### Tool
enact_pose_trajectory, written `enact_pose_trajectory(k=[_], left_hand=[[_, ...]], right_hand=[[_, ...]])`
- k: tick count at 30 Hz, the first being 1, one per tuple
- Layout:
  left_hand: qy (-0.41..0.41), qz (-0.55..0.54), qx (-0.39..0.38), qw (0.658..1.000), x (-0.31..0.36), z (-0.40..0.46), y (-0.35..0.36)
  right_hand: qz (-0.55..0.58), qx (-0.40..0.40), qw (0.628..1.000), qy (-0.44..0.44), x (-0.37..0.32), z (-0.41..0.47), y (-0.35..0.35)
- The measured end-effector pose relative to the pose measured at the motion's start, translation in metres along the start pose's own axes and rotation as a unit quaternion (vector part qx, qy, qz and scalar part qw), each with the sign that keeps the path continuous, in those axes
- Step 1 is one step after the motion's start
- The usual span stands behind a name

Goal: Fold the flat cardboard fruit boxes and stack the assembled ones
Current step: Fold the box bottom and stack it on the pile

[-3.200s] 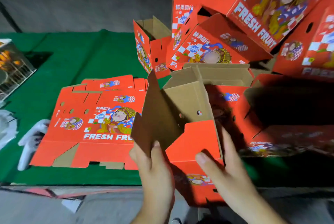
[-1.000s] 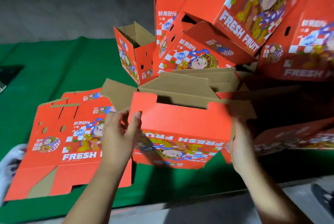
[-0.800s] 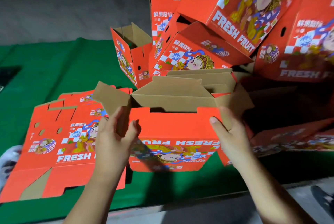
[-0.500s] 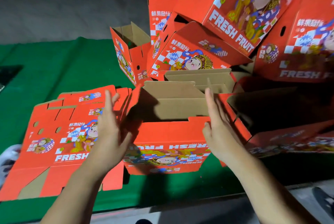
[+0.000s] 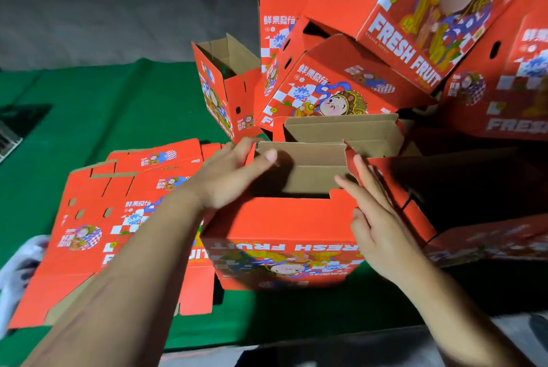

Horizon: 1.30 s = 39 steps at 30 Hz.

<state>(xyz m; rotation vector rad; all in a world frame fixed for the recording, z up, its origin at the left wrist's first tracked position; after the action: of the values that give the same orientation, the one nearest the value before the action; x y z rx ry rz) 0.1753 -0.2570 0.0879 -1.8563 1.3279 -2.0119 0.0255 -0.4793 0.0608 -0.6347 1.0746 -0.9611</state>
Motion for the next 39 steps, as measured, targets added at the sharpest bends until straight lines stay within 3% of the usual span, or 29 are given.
enact_pose_trajectory(k=[3, 7, 9, 11, 13, 14, 15, 17, 18, 20, 23, 25, 26, 28, 30, 31, 34, 39], left_hand=[[-0.087, -0.021, -0.011, 0.996, -0.005, 0.019, -0.009], [-0.095, 0.103, 0.151, 0.979, -0.009, 0.034, -0.026], [-0.028, 0.047, 0.178, 0.983, -0.007, 0.029, -0.017], [0.124, -0.020, 0.210, 0.970, 0.011, 0.010, -0.018], [0.256, -0.049, 0.198, 0.945, 0.032, -0.020, -0.019], [0.265, -0.033, 0.177, 0.947, 0.034, -0.030, -0.013], [0.230, 0.010, 0.162, 0.960, 0.028, -0.035, -0.005], [0.081, 0.137, 0.147, 0.976, 0.000, -0.042, 0.008], [-0.001, 0.147, 0.134, 0.980, -0.017, -0.045, 0.011], [-0.100, 0.056, 0.117, 0.986, -0.039, -0.052, 0.017], [-0.129, 0.119, 0.121, 0.977, -0.037, -0.057, 0.024], [-0.137, 0.169, 0.120, 0.969, -0.037, -0.059, 0.030], [-0.126, 0.141, 0.123, 0.974, -0.037, -0.061, 0.032], [-0.094, -0.060, 0.164, 0.980, -0.041, -0.068, 0.025], [-0.117, -0.268, 0.216, 0.932, -0.053, -0.079, 0.014], [-0.144, -0.315, 0.216, 0.913, -0.059, -0.085, 0.015], [-0.182, -0.304, 0.144, 0.924, -0.060, -0.094, 0.030], [-0.150, -0.321, 0.105, 0.929, -0.048, -0.100, 0.039]], right_hand=[[0.033, 0.005, 0.999, -0.009, -0.002, -0.009, -0.004], [0.014, 0.010, 0.999, -0.041, -0.011, -0.019, -0.004], [0.049, -0.005, 0.998, -0.030, -0.012, -0.025, 0.001], [0.119, -0.031, 0.992, 0.012, -0.008, -0.030, 0.007], [0.150, -0.049, 0.986, 0.061, 0.001, -0.029, 0.010], [0.154, -0.044, 0.983, 0.084, 0.005, -0.026, 0.009], [0.163, -0.022, 0.980, 0.113, 0.010, -0.022, 0.006], [0.165, 0.030, 0.969, 0.182, 0.019, -0.015, 0.003], [0.139, 0.033, 0.966, 0.214, 0.019, -0.013, 0.004], [0.036, -0.027, 0.971, 0.234, 0.014, -0.007, 0.012], [-0.113, -0.174, 0.953, 0.220, 0.009, -0.001, 0.032], [-0.182, -0.217, 0.928, 0.243, 0.011, 0.002, 0.034], [-0.204, -0.220, 0.921, 0.249, 0.011, 0.004, 0.033], [-0.215, -0.210, 0.920, 0.251, 0.010, 0.003, 0.031], [-0.175, -0.191, 0.937, 0.233, 0.006, -0.002, 0.029], [-0.141, -0.184, 0.949, 0.215, 0.003, -0.006, 0.028], [-0.100, -0.212, 0.957, 0.172, -0.003, -0.012, 0.026], [-0.209, -0.225, 0.926, 0.219, -0.002, -0.008, 0.027]])
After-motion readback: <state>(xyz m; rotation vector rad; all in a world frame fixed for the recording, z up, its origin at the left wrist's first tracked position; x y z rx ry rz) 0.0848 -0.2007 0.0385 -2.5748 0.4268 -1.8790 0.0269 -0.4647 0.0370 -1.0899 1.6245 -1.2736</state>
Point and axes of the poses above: each hand's wrist, its own z-axis towards the middle knuckle, its own y-axis out of the palm, x = y × z, the point moved 8 cm from there along z, towards the middle knuckle, and after that the axes turned 11 degrees about -z, right-handed, at the moved point
